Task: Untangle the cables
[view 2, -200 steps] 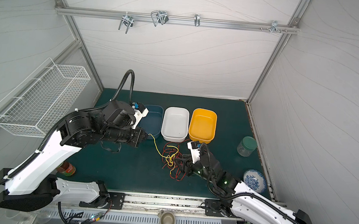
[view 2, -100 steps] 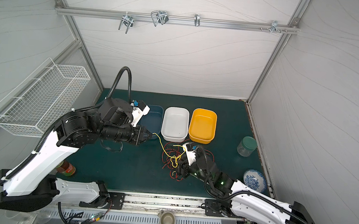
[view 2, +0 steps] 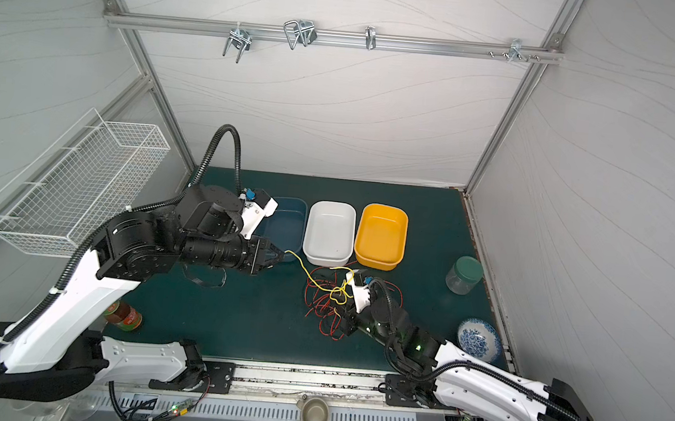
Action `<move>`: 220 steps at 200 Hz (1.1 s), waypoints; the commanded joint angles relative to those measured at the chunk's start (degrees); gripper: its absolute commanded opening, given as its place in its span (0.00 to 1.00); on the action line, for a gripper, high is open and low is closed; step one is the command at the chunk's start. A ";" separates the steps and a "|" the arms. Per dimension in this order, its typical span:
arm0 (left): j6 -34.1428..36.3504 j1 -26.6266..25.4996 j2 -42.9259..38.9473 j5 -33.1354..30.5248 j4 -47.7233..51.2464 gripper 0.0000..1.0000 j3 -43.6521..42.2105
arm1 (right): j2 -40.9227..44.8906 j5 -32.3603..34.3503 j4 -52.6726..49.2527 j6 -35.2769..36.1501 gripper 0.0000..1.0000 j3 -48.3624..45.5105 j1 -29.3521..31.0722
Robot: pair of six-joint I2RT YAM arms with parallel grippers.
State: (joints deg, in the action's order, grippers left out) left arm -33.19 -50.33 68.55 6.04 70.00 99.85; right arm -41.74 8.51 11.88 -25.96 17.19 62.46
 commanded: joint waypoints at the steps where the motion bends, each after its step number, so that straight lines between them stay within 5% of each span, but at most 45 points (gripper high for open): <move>1: 0.22 -0.04 -1.53 -1.91 -0.10 0.00 1.71 | -0.23 3.03 -1.13 -0.98 0.00 -0.13 0.34; 142: 5.07 0.04 -3.84 -14.61 15.62 0.00 14.78 | 5.32 15.35 -16.18 -10.85 0.00 -4.74 0.00; 179: 7.50 0.05 -1.88 -19.31 21.23 0.00 20.95 | 9.89 12.52 -18.48 -11.66 0.00 -6.31 -3.04; 220: 8.31 0.11 -2.20 -21.59 20.35 0.00 18.30 | 12.27 10.48 -19.41 -10.52 0.00 -6.11 -4.81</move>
State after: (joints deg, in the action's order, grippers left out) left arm -26.39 -50.37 65.87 -11.99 90.30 119.50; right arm -31.18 19.66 -5.63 -36.23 10.81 58.48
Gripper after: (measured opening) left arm 0.047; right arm 0.054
